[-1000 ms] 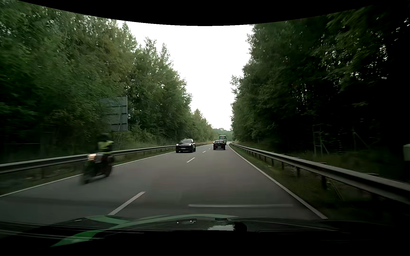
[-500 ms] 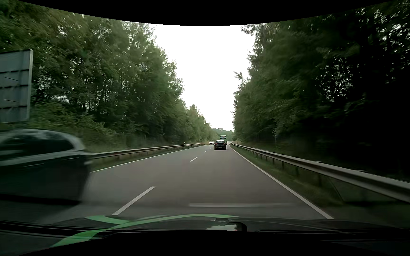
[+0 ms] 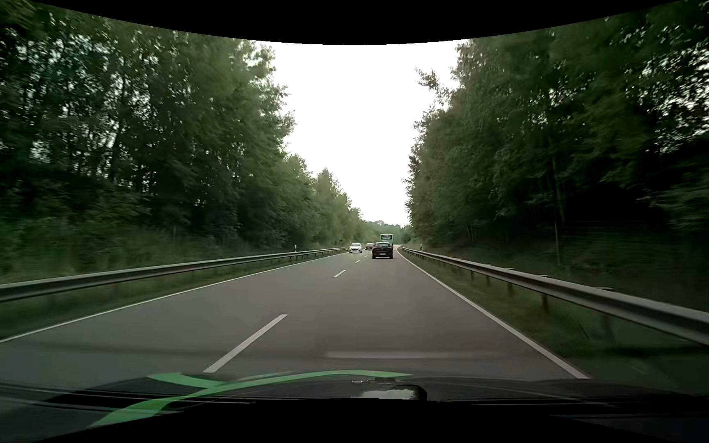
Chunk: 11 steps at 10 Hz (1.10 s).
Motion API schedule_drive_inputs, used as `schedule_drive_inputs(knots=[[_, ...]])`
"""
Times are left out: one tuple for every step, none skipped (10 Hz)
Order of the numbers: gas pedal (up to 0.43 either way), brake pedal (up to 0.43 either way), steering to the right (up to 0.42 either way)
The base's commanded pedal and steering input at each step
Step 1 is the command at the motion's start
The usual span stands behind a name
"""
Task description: Follow the waypoints while adhering to traffic rules and regulations
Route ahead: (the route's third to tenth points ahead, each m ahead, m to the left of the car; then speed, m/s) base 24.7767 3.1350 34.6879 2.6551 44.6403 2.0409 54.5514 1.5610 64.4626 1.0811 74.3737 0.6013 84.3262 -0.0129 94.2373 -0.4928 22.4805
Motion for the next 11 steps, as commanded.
schedule_drive_inputs(knots=[[0.087, 0.000, 0.003], [0.079, 0.000, 0.004], [0.067, 0.000, 0.005], [0.059, 0.000, 0.005], [0.059, 0.000, 0.005], [0.047, 0.000, 0.005], [0.047, 0.000, 0.005], [0.047, 0.000, 0.005], [0.047, 0.000, 0.005], [0.047, 0.000, 0.005], [0.047, 0.000, 0.005]])
